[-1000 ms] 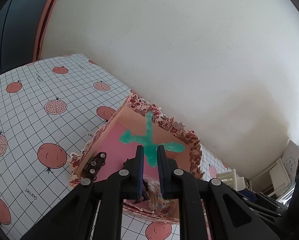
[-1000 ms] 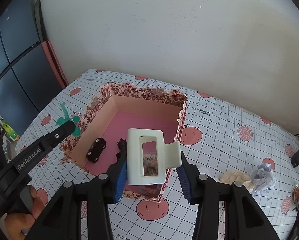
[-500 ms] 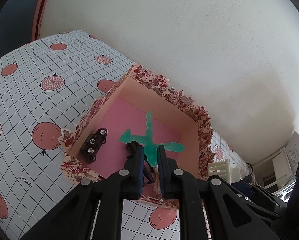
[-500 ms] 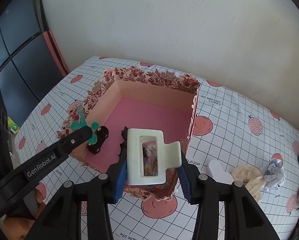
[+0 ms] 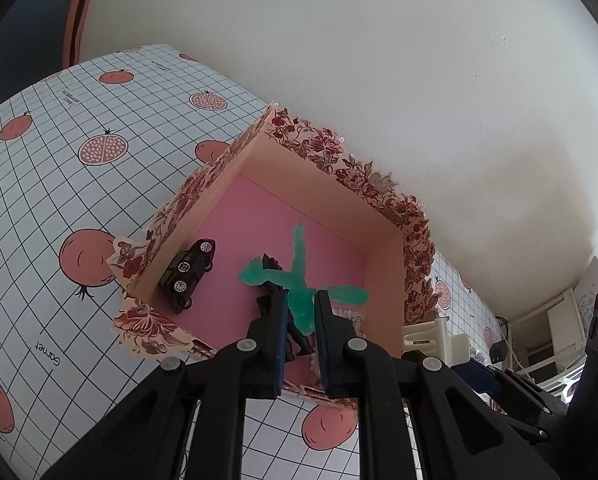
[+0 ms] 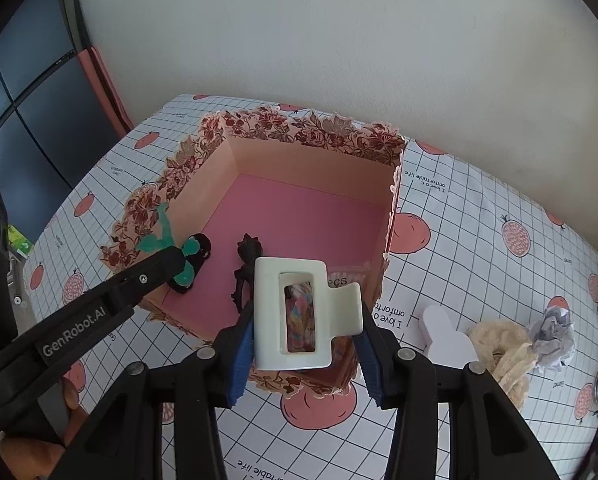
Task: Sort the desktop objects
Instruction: 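Open the left gripper to drop the green toy while the right gripper releases the clip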
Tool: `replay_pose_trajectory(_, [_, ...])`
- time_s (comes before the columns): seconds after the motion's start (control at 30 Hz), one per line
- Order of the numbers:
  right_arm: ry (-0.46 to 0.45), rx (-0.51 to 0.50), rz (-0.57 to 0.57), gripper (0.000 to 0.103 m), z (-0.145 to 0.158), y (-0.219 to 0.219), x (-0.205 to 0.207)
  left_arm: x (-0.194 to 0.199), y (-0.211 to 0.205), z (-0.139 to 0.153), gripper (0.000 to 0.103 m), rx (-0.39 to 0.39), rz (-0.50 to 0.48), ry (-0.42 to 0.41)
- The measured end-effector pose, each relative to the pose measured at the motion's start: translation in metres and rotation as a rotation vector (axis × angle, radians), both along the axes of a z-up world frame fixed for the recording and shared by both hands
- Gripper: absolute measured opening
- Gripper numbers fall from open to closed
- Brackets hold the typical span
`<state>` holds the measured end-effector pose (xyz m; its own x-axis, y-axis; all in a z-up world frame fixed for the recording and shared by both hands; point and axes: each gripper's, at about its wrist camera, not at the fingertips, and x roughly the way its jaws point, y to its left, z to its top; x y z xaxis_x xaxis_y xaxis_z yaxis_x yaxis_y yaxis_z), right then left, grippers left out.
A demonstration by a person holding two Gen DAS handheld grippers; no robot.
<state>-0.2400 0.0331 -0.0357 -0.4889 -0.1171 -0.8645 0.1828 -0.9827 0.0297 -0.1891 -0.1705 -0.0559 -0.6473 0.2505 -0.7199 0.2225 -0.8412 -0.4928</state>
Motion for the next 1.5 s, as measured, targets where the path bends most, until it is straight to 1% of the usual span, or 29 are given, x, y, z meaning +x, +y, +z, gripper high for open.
replay_pose_trajectory(0.1, [-0.002, 0.002, 0.001, 0.049, 0.0001, 0.0000, -0.0003, -0.0007, 0.0006, -0.0013, 0.013, 0.000, 0.000, -0.012])
replay_pose_trajectory(0.9, [-0.022, 0.017, 0.006, 0.050, -0.0030, -0.0042, -0.0013, -0.0010, -0.0002, -0.0015, 0.014, 0.004, -0.001, -0.015])
replay_pose_trajectory(1.0, [-0.028, 0.018, 0.003, 0.050, -0.0042, -0.0039, -0.0017, -0.0014, 0.0016, -0.0002, 0.019, 0.000, -0.009, -0.010])
replay_pose_trajectory(1.07, [-0.032, 0.014, 0.005, 0.055, -0.0048, -0.0043, -0.0021, -0.0017, 0.0030, 0.0008, 0.023, -0.002, -0.016, -0.006])
replay_pose_trajectory(1.1, [-0.033, 0.007, 0.010, 0.058, -0.0048, -0.0047, -0.0020, -0.0019, 0.0039, 0.0013, 0.029, -0.006, -0.018, -0.006])
replay_pose_trajectory(1.13, [-0.032, 0.007, 0.013, 0.061, -0.0047, -0.0056, -0.0020, -0.0022, 0.0049, 0.0012, 0.032, -0.005, -0.022, -0.006])
replay_pose_trajectory(1.2, [-0.027, 0.015, 0.018, 0.062, -0.0041, -0.0082, -0.0007, -0.0023, 0.0058, 0.0016, 0.035, -0.005, -0.027, -0.007])
replay_pose_trajectory(1.4, [-0.031, 0.010, 0.019, 0.062, -0.0047, -0.0079, -0.0010, -0.0021, 0.0071, 0.0026, 0.036, -0.011, -0.034, -0.007])
replay_pose_trajectory(1.5, [-0.033, 0.009, 0.018, 0.062, -0.0050, -0.0078, -0.0013, -0.0025, 0.0089, 0.0030, 0.040, -0.005, -0.038, -0.004])
